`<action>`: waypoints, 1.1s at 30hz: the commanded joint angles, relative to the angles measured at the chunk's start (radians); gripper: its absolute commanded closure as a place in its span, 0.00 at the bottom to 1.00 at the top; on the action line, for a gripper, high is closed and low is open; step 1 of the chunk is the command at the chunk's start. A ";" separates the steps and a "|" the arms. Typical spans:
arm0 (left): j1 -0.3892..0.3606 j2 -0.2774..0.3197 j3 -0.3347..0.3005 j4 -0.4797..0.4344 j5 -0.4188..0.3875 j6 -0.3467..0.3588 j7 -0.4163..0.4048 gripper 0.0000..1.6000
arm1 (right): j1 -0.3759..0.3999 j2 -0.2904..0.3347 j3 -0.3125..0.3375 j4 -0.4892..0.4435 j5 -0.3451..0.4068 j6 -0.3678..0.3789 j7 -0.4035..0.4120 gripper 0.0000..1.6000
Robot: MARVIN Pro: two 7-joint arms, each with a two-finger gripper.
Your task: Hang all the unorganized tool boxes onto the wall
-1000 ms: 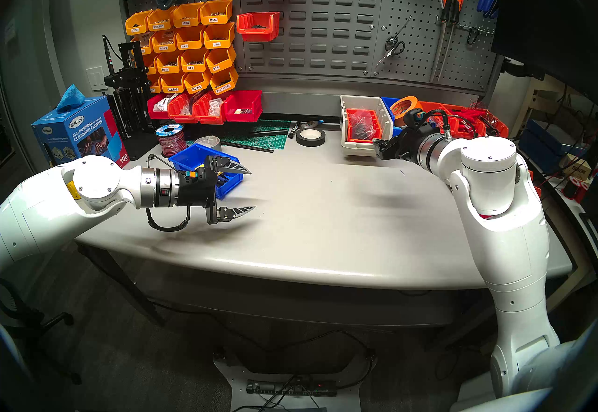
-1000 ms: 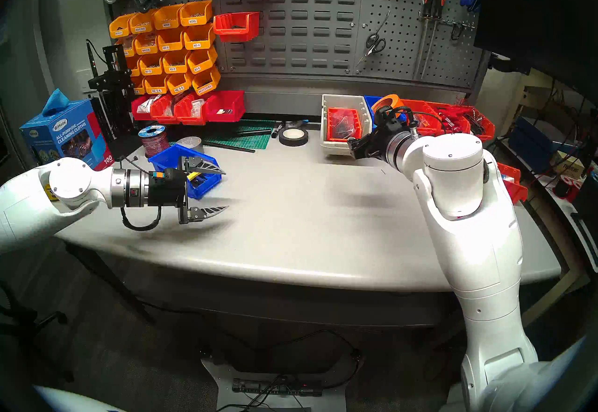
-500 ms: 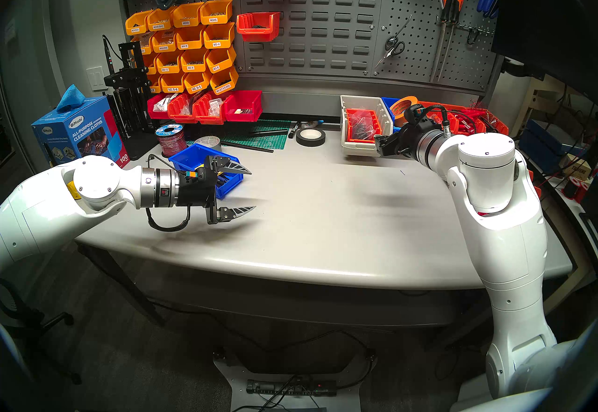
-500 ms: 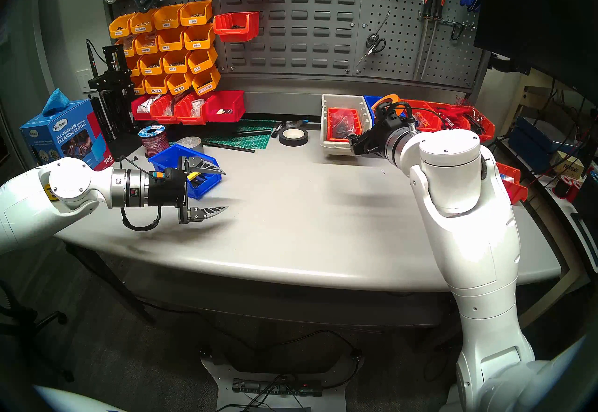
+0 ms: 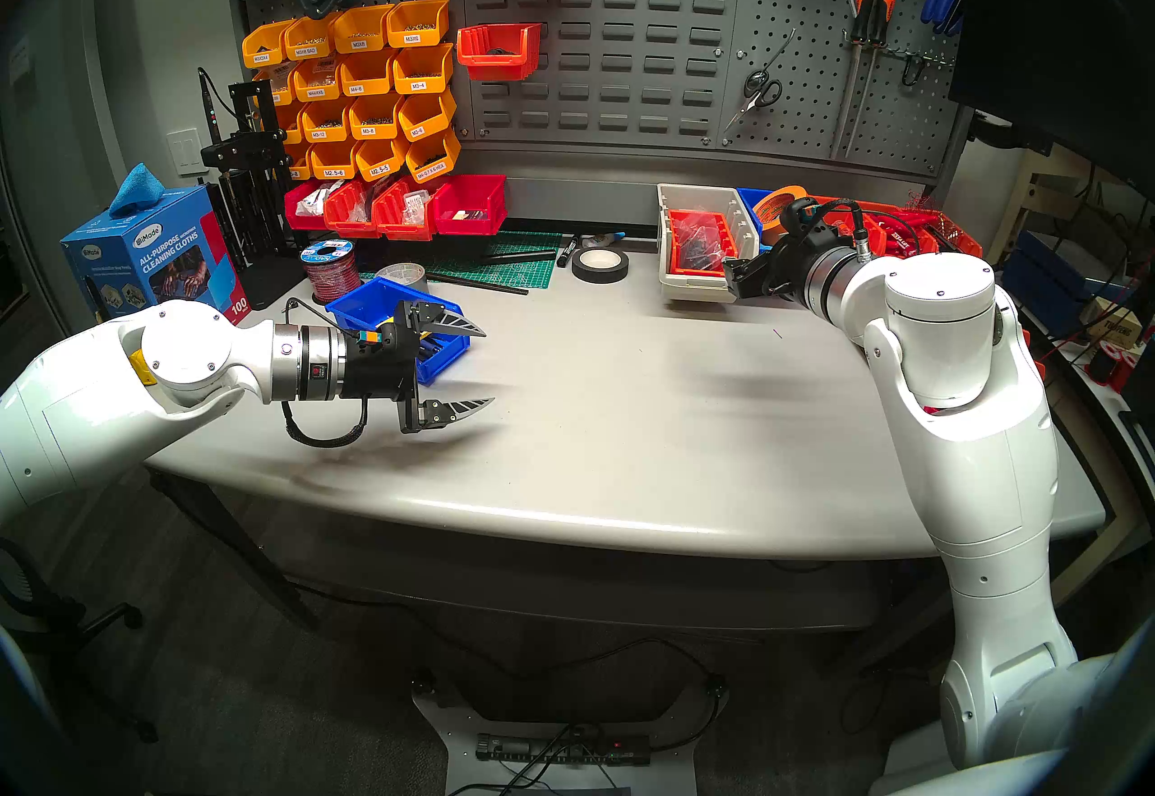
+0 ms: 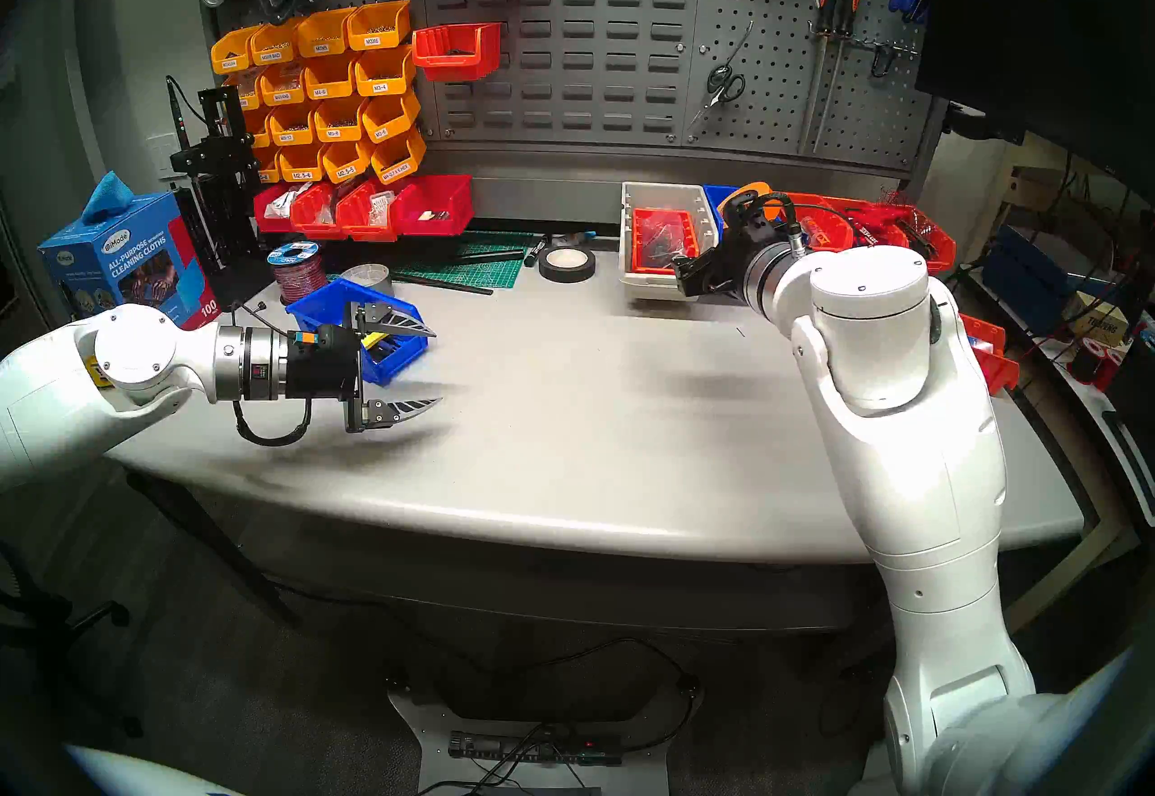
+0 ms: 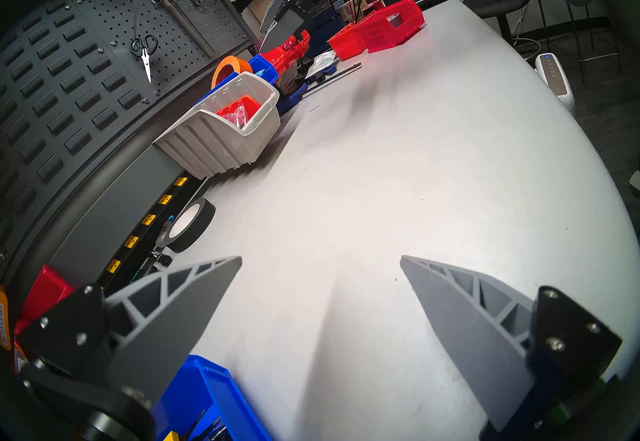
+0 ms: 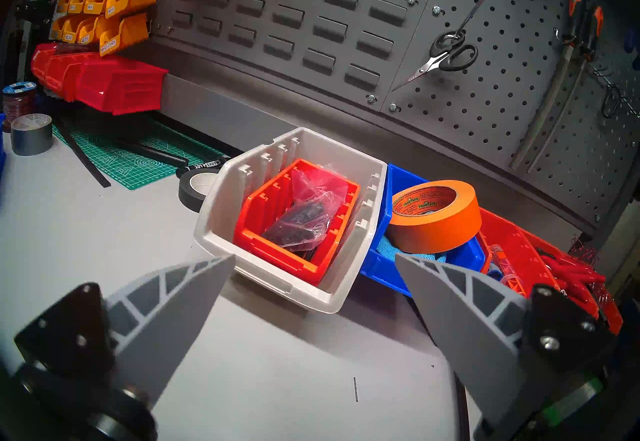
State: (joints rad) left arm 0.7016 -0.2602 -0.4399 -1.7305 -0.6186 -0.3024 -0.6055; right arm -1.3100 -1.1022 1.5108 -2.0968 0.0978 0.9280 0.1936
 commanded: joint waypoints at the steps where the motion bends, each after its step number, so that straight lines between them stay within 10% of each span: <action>1: -0.011 0.001 -0.009 -0.002 -0.001 0.001 0.000 0.00 | 0.014 0.001 0.003 -0.008 0.000 -0.005 0.000 0.00; 33: -0.010 0.001 -0.009 -0.002 -0.001 0.001 0.000 0.00 | 0.014 0.001 0.003 -0.008 0.001 -0.005 0.000 0.00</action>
State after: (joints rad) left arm 0.7017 -0.2602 -0.4399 -1.7305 -0.6187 -0.3024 -0.6055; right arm -1.3088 -1.0997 1.5116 -2.0962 0.0979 0.9270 0.1932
